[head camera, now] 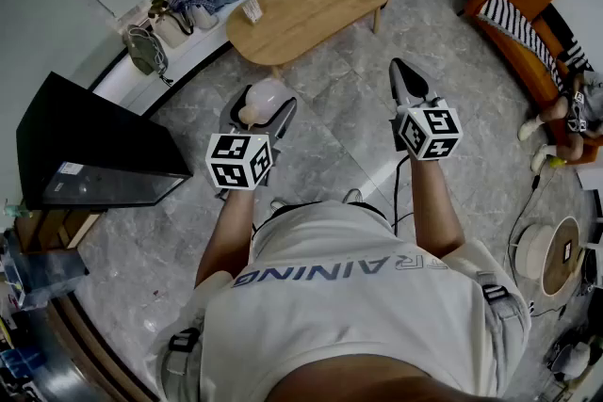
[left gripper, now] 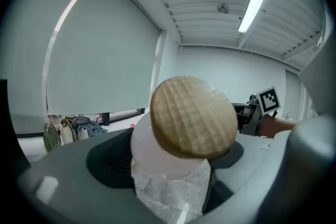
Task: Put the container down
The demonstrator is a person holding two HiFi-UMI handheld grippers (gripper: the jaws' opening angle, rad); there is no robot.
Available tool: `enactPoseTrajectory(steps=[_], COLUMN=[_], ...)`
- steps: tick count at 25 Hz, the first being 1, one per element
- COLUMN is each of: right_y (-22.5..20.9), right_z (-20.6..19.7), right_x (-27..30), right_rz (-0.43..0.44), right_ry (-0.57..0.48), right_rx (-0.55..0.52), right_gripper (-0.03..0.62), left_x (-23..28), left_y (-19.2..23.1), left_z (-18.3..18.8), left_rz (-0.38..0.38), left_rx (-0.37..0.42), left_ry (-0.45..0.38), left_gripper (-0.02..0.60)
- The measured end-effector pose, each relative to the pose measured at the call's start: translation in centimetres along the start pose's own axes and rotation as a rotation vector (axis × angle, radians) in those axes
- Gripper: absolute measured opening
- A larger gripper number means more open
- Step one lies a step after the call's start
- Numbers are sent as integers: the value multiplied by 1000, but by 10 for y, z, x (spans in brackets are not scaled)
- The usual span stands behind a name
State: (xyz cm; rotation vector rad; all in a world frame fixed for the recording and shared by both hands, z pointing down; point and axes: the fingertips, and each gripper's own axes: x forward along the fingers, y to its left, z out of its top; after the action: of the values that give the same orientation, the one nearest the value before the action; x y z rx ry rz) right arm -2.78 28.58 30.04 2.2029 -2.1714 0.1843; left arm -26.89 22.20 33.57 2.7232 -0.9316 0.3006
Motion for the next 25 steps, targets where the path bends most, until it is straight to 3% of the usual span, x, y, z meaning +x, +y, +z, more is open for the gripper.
enactPoseTrajectory(steps=[12,18,25], right_y=[-18,-53,-97], right_z=[-11,-4,-18], right_x=[-6,-19,-16], right_rz=[15,70,129], right_ry=[5,-78,-56], right_rx=[7,95,103], right_gripper=[14,15,15], left_x=[5,23,54], left_y=[-13,-41,-68], left_z=[-9,-8,-10], left_rz=[22,33,73], left_rx=[-2,-11,-33], left_ry=[1,-6,-3], left_gripper=[396,396,396])
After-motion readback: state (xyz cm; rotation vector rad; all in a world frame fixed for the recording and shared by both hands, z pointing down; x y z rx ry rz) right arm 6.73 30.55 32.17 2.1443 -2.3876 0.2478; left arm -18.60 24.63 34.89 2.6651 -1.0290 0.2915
